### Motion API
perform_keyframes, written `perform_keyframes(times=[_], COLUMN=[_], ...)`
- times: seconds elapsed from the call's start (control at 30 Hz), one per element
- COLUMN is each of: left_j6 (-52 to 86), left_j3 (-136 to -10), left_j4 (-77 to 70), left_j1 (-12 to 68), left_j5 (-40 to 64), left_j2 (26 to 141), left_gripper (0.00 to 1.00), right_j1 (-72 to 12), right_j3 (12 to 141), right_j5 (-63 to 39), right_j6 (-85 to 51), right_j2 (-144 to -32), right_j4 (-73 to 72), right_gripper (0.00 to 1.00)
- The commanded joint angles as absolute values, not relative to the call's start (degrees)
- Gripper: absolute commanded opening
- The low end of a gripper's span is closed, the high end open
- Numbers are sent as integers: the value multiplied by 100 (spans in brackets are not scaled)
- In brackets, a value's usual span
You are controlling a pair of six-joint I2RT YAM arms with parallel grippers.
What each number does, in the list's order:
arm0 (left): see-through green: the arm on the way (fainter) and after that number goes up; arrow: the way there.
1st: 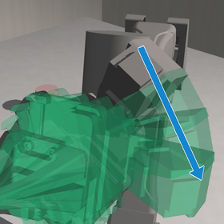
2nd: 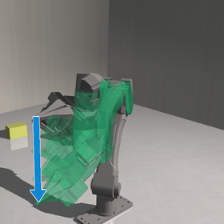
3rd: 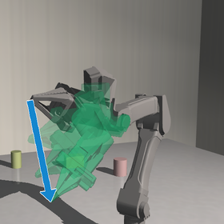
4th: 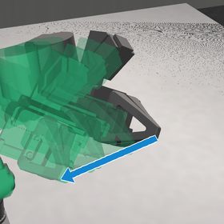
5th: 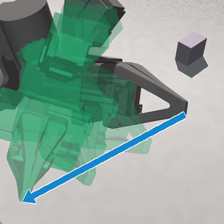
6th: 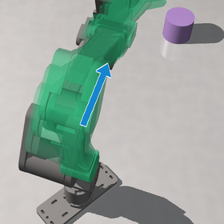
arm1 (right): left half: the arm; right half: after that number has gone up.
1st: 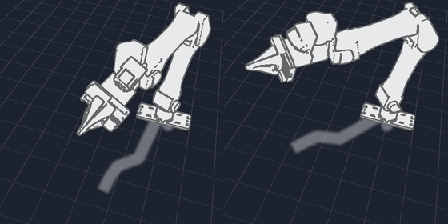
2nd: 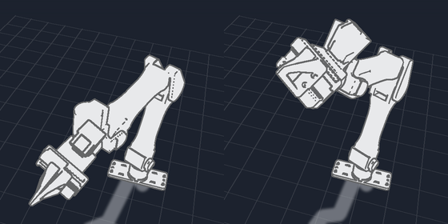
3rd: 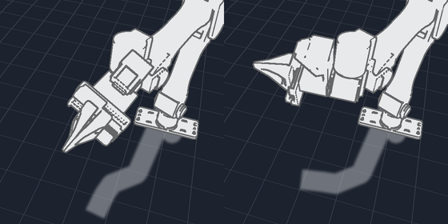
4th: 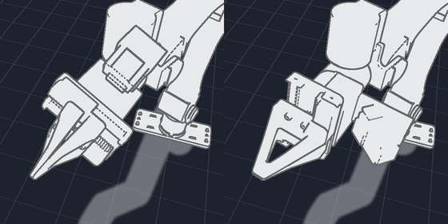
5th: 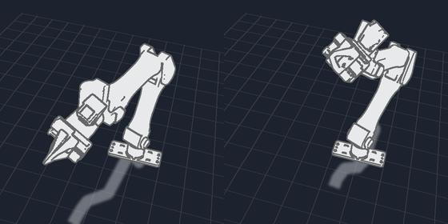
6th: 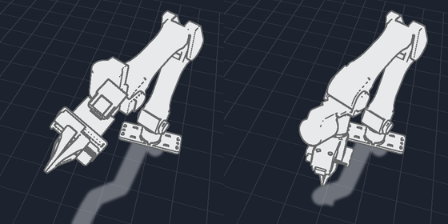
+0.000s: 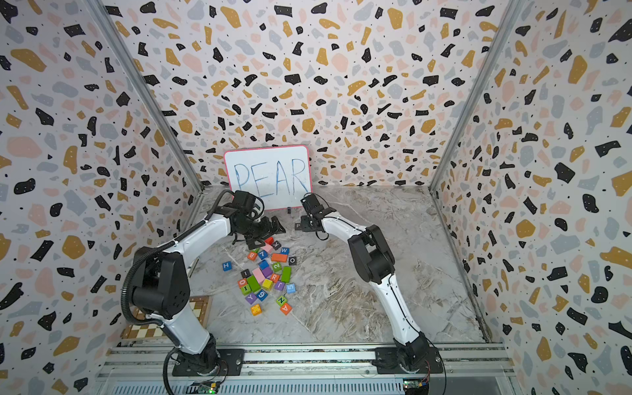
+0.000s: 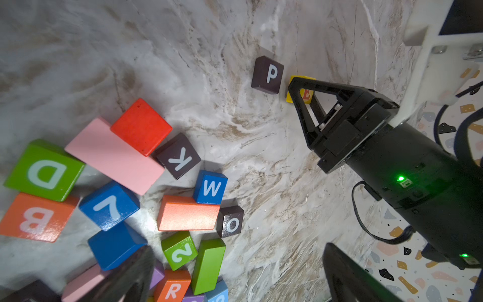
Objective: Spell the uppercase word “pear” with letter blocks
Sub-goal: Place the letter block at the center of the board.
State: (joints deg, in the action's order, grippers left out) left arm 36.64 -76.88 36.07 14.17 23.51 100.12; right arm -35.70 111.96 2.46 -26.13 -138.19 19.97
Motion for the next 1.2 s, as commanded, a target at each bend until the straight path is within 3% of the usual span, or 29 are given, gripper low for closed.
perform_keyframes(times=[0.0, 0.6, 1.17], left_j6=[3571, 3599, 3612], left_j3=[-7815, -7686, -7498], left_j4=[3713, 3661, 3613], left_j1=[1441, 1441, 1503], left_j5=[2364, 2285, 2375], left_j2=[9993, 9875, 9633], left_gripper=[99, 99, 99], right_j1=[-3583, -3544, -3553], right_j3=[11426, 11583, 11527], right_j5=[157, 223, -158], right_j6=[-2718, -2934, -2810], right_j2=[-13870, -14001, -13786], right_j4=[2197, 2347, 2296], right_gripper=[23, 42, 49])
